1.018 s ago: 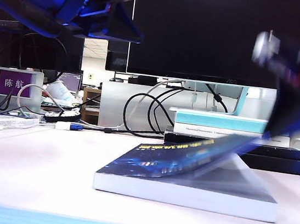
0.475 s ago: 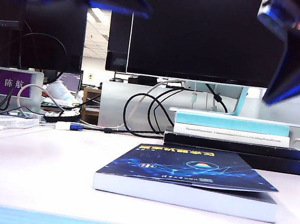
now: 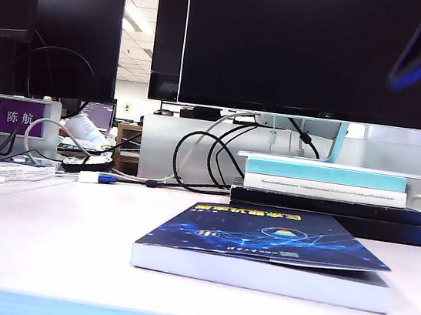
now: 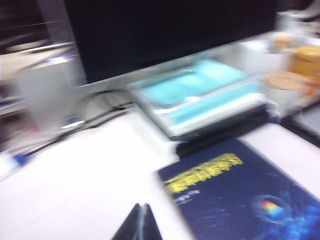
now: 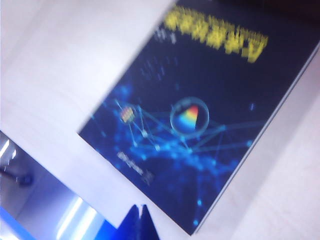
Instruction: Close the book.
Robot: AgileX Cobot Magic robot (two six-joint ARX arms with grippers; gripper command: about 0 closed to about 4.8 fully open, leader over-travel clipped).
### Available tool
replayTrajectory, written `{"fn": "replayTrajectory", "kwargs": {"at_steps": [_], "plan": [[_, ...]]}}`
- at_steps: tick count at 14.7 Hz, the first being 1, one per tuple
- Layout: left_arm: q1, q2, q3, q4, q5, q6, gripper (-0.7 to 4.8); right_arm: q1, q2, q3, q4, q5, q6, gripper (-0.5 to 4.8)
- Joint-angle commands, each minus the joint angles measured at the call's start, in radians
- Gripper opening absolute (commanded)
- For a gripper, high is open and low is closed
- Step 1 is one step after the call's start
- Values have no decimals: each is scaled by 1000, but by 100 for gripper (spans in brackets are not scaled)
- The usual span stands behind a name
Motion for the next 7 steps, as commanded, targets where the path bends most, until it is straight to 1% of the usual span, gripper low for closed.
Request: {"fn": "replayTrajectory", "kwargs": {"at_steps": [1, 2, 3, 5, 7], "plan": [[97, -89, 0, -68, 27, -61, -5, 0, -87, 4, 41, 2, -1, -1], [119, -127, 0, -90, 26, -63, -5, -2, -130, 4, 63, 12, 2, -1], [121, -177, -6, -109, -2, -62, -5, -2, -174, 4, 72, 58, 2, -1], [121, -237, -29, -119, -48, -62, -5, -2, -225, 3, 76, 113, -3, -1], [121, -289, -69, -119, -52, -78, -5, -4, -261, -3, 83, 159, -29, -1]]}}
